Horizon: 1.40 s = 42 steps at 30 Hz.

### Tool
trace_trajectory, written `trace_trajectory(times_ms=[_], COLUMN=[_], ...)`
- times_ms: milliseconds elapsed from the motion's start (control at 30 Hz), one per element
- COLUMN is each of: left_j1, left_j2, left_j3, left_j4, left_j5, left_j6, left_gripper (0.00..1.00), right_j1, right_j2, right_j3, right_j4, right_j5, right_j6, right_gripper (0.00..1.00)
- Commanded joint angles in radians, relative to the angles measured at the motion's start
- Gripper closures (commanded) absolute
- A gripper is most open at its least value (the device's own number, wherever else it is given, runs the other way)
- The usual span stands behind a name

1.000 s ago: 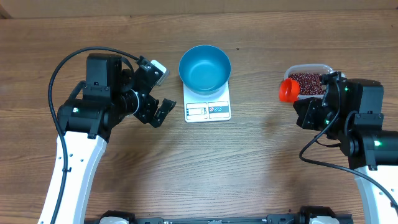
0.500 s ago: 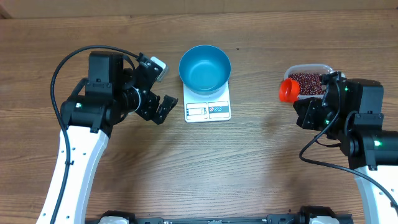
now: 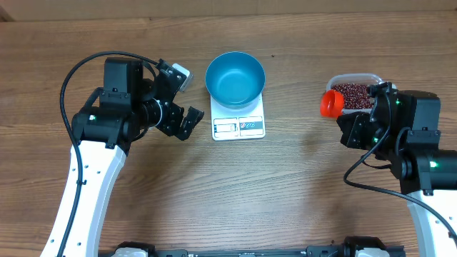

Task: Scoop item into bowl and weigh 150g on scale
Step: 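Lower the red scoop into the bean tub with the right gripper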

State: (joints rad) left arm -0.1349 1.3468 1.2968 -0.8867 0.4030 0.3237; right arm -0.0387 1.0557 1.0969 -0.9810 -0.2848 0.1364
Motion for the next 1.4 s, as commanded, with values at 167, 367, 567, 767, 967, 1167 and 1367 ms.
trace_trajectory(times_ms=[167, 367, 567, 767, 967, 1167, 1367], left_j1=[0.003, 0.003, 0.003, 0.003, 0.003, 0.003, 0.003], left_j2=[0.007, 0.007, 0.007, 0.007, 0.007, 0.007, 0.007], left_j3=[-0.002, -0.002, -0.002, -0.002, -0.002, -0.002, -0.002], left_j4=[-0.015, -0.008, -0.002, -0.002, -0.002, -0.002, -0.002], left_j5=[-0.021, -0.021, -0.021, -0.021, -0.021, -0.021, -0.021], left_j6=[0.056, 0.108, 0.107, 0.107, 0.107, 0.107, 0.107], left_gripper=[0.0, 0.0, 0.01, 0.0, 0.0, 0.01, 0.0], right_j1=[-0.002, -0.002, -0.002, -0.002, -0.002, -0.002, -0.002], right_j2=[-0.006, -0.006, -0.006, -0.006, -0.006, -0.006, 0.002], right_j3=[0.023, 0.023, 0.023, 0.023, 0.023, 0.023, 0.076], right_j4=[0.006, 0.006, 0.006, 0.006, 0.006, 0.011, 0.016], right_j5=[-0.008, -0.008, -0.008, -0.008, -0.009, -0.008, -0.005], right_j6=[-0.007, -0.007, -0.007, -0.008, -0.007, -0.007, 0.065], right_gripper=[0.96, 0.96, 0.96, 0.96, 0.96, 0.96, 0.96])
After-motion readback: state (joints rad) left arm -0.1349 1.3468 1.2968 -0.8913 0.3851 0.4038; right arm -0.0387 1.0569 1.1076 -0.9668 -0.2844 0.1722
